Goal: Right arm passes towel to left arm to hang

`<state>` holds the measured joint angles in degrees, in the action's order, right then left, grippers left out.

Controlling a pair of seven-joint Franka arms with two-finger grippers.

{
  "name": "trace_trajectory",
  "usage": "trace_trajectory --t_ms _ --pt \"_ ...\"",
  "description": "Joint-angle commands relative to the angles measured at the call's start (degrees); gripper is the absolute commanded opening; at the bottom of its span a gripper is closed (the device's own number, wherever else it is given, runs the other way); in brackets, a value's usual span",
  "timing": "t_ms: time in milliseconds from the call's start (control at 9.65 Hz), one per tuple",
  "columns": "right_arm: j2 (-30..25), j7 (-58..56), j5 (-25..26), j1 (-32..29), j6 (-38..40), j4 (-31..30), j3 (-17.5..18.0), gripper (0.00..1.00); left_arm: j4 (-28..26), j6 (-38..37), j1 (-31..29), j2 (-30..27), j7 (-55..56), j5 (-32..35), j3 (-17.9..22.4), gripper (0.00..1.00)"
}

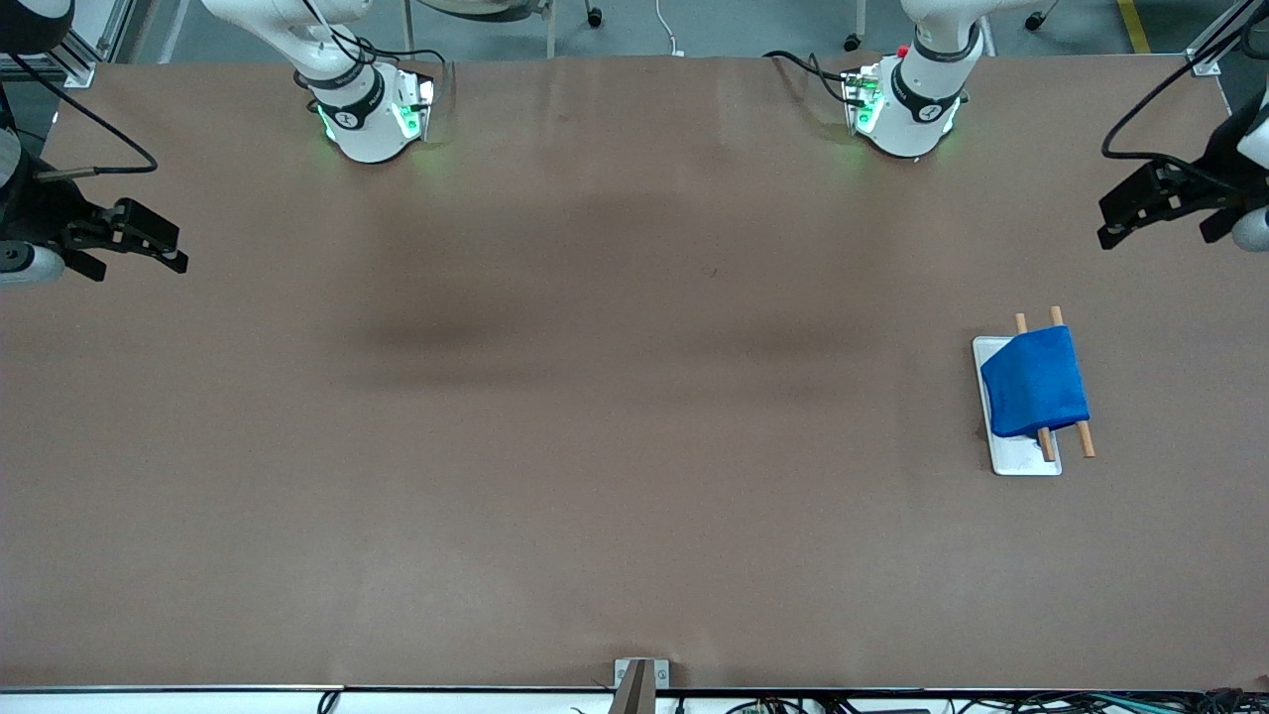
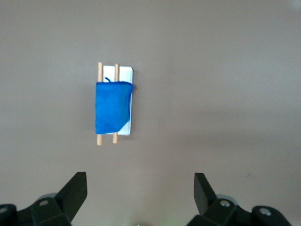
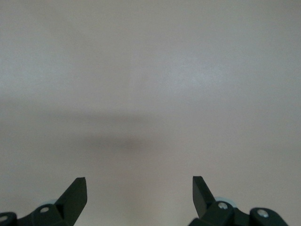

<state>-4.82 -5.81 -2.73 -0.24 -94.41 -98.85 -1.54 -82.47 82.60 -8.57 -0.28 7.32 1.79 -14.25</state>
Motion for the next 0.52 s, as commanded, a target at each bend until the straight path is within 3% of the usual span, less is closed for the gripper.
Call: trace_trajectory --t_ms 0,415 --pt "-0.5 1.0 0.9 -0.4 -0.2 -0.8 0.3 0.99 -8.4 1.1 4.5 -4.9 0.0 -1.3 4.7 1.0" --pt "-0.5 1.0 1.0 -0.4 -0.1 -0.8 0.3 0.99 -10.9 1.4 7.0 -7.2 -0.1 -1.0 5.5 1.0"
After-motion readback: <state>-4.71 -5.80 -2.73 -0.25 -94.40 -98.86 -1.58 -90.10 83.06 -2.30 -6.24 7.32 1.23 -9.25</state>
